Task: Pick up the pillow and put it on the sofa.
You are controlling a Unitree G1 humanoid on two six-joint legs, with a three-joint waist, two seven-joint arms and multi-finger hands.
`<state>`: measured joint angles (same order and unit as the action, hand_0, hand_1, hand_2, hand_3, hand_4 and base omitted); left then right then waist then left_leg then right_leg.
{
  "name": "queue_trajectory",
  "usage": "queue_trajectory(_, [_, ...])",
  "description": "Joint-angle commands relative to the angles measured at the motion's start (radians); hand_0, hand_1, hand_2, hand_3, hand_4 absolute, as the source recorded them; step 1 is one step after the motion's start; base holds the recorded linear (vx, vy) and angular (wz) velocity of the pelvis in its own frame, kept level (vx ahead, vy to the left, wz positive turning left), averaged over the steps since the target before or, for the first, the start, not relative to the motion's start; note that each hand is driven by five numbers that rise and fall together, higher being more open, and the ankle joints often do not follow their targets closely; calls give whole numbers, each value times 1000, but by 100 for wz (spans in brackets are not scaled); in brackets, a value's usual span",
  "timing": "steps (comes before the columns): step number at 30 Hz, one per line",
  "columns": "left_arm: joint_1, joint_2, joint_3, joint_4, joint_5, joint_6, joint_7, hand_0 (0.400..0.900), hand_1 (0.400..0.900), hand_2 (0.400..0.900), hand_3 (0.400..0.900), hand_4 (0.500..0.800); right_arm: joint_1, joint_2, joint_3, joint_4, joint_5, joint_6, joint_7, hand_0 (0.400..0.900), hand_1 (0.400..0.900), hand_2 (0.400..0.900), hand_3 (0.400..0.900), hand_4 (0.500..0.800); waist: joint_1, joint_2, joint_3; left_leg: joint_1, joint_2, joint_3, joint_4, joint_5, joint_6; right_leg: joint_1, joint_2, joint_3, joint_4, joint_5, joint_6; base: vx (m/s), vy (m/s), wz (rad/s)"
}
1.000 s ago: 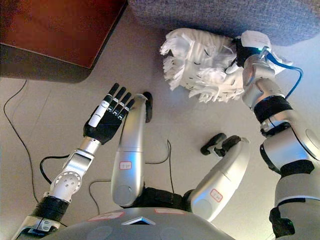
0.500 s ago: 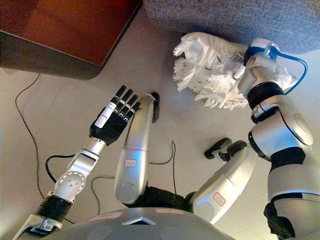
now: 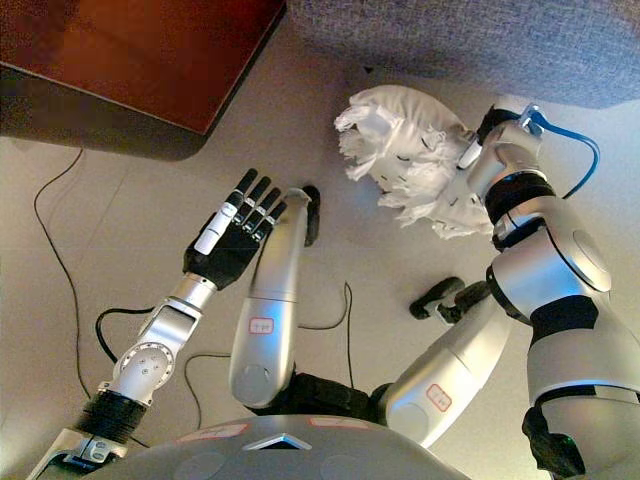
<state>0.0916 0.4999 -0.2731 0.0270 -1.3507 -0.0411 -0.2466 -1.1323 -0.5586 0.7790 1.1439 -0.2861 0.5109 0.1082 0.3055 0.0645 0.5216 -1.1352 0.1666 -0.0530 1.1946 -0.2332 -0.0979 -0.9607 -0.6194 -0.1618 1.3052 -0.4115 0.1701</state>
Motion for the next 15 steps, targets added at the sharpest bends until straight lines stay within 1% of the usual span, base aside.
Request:
queue_trajectory(1, [-10, -21, -54, -94, -13, -7, -16, 900, 900, 900, 900, 800, -62, -89, -43, 36, 7, -14, -84, 400, 400, 400, 400, 500, 18, 63, -2, 38, 79, -51, 113, -121, 37, -108, 35, 0, -49, 139, -72, 0, 0, 0])
queue_trajectory(3, [-10, -19, -54, -90, -17, -12, -15, 900, 900, 900, 900, 800, -60, -96, -47, 28, 38, -37, -99, 400, 400, 400, 400, 500, 17, 63, -2, 39, 81, -48, 106, -120, 37, -107, 35, -2, -52, 139, -72, 0, 0, 0])
queue_trajectory(6, [-8, -23, -50, -84, -18, -22, -10, 900, 900, 900, 900, 800, -57, -100, -63, -7, 97, -97, -148, 400, 400, 400, 400, 500, 13, 61, -2, 50, 82, -38, 76, -114, 35, -97, 41, -8, -73, 145, -68, -10, 39, -6])
queue_trajectory(8, [-7, -23, -47, -88, -15, -30, 9, 900, 900, 900, 900, 800, -54, -104, -75, -36, 119, -131, -173, 400, 400, 400, 400, 500, 9, 58, -2, 62, 82, -32, 55, -111, 34, -88, 47, -14, -92, 152, -64, -9, 29, -8])
queue_trajectory(10, [2, -21, -34, -87, -4, -50, 29, 900, 900, 900, 900, 800, -40, -123, -92, -122, 144, -150, -200, 400, 400, 400, 400, 500, 2, 50, -2, 89, 86, -19, 2, -99, 31, -63, 56, -26, -136, 169, -58, -1, 22, -13])
queue_trajectory(11, [5, -20, -26, -88, 9, -58, 48, 900, 900, 900, 900, 800, -30, -133, -102, -166, 153, -150, -207, 400, 400, 400, 400, 500, -2, 46, -2, 104, 89, -12, -26, -91, 29, -46, 60, -33, -163, 180, -57, 6, 19, -14])
queue_trajectory(12, [8, -18, -19, -88, 20, -68, 68, 900, 900, 900, 900, 800, -22, -143, -109, -198, 165, -165, -222, 400, 400, 400, 400, 500, -5, 42, -2, 119, 92, -7, -52, -82, 28, -30, 63, -39, -186, 190, -56, 15, 21, -16])
queue_trajectory(14, [17, -18, 5, -92, 38, -79, 93, 900, 900, 900, 900, 800, 20, -180, -141, -350, 173, -150, -230, 400, 400, 400, 400, 500, -21, 28, -2, 169, 103, 17, -148, -51, 23, 24, 74, -59, -269, 222, -51, 18, 30, -20])
queue_trajectory(15, [24, -17, 15, -98, 54, -84, 104, 900, 900, 900, 900, 800, 49, -194, -164, -406, 168, -159, -237, 400, 400, 400, 400, 500, -28, 23, -2, 193, 106, 29, -186, -38, 21, 48, 80, -68, -306, 237, -49, 11, 32, -19])
